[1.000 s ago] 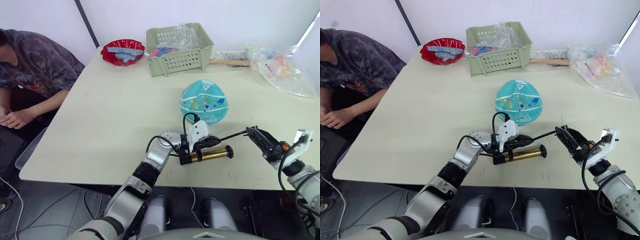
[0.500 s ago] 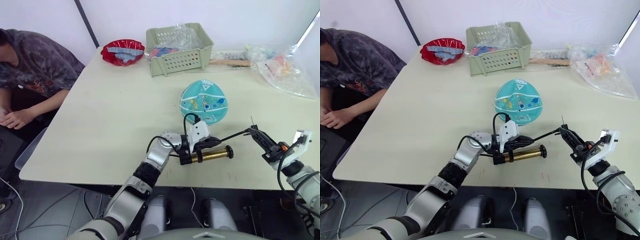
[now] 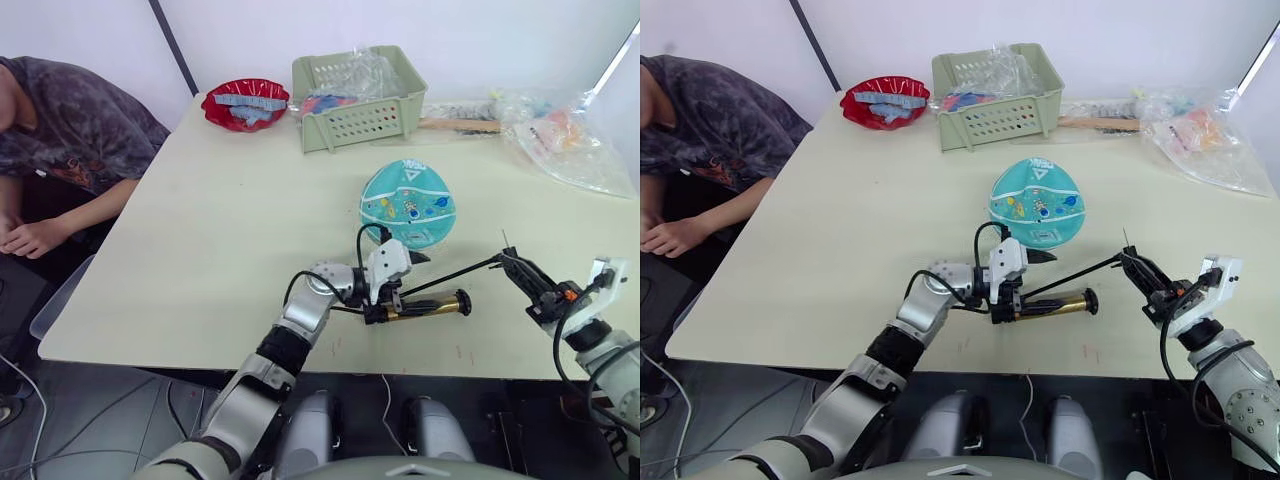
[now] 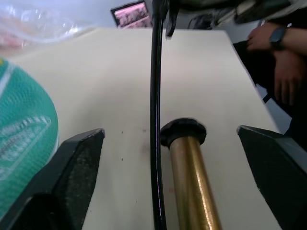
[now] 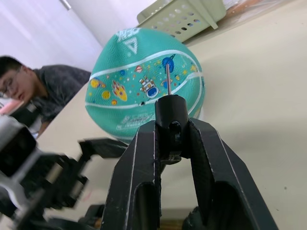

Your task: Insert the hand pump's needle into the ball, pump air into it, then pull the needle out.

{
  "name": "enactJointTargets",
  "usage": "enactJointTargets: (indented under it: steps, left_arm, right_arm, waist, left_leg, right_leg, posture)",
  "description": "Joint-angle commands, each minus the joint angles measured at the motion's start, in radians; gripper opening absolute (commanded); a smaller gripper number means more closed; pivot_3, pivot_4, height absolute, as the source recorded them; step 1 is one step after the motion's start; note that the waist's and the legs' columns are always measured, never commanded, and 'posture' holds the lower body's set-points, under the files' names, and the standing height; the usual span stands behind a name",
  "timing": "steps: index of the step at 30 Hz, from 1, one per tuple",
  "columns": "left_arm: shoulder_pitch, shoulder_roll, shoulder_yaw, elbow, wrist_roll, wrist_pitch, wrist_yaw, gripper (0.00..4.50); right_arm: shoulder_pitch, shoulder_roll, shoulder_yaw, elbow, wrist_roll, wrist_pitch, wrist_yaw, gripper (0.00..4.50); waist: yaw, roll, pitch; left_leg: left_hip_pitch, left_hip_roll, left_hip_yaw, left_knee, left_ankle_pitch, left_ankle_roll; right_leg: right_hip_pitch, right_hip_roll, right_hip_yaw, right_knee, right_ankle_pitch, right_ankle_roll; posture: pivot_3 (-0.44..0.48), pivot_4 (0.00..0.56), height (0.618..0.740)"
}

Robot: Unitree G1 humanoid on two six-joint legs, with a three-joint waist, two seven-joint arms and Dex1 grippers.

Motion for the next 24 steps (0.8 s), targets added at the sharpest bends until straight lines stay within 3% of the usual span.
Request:
enactJointTargets:
  steps: [1, 9, 16, 24]
  left_arm:
    - [0.019, 0.038, 0.043, -0.145, -0.076, 0.031, -0.027, 4.49]
    - [0.087, 0.165, 0.111, -0.326, -0.198, 0.119, -0.081, 4.49]
    - [0.059, 0.25, 0.192, -0.305, -0.235, 0.115, -0.083, 4.49]
    - [-0.015, 0.244, 0.257, -0.324, -0.215, 0.266, 0.127, 4.49]
  right_arm:
    - [0.014, -0.025, 0.014, -0.047, -0.083, -0.093, 0.084, 0.32]
    - [0.059, -0.052, 0.062, -0.012, -0.288, -0.377, 0.325, 0.32]
    - [0.039, -0.088, 0.084, 0.072, -0.418, -0.578, 0.434, 0.32]
    - [0.015, -0.083, 0.07, 0.094, -0.409, -0.627, 0.439, 0.32]
  waist:
    - [0.0, 0.0, 0.0]
    - [0.0, 0.0, 0.0]
    - [0.0, 0.0, 0.0]
    - [0.002, 0.0, 0.0]
  left_leg:
    - [0.0, 0.0, 0.0, 0.0, 0.0, 0.0]
    - [0.001, 0.0, 0.0, 0.0, 0.0, 0.0]
    - [0.002, 0.0, 0.001, 0.0, 0.003, -0.005]
    - [0.002, 0.0, 0.001, 0.0, 0.003, -0.006]
  right_leg:
    - [0.0, 0.0, 0.0, 0.0, 0.0, 0.0]
    - [0.0, 0.001, 0.0, 0.0, 0.0, 0.0]
    - [0.001, 0.001, 0.0, 0.0, 0.0, 0.0]
    - [0.002, 0.002, 0.0, 0.0, 0.0, 0.0]
  posture:
    - [0.0, 0.15, 0.74]
    - [0.0, 0.15, 0.74]
    - [0.0, 0.15, 0.74]
    - [0.0, 0.15, 0.74]
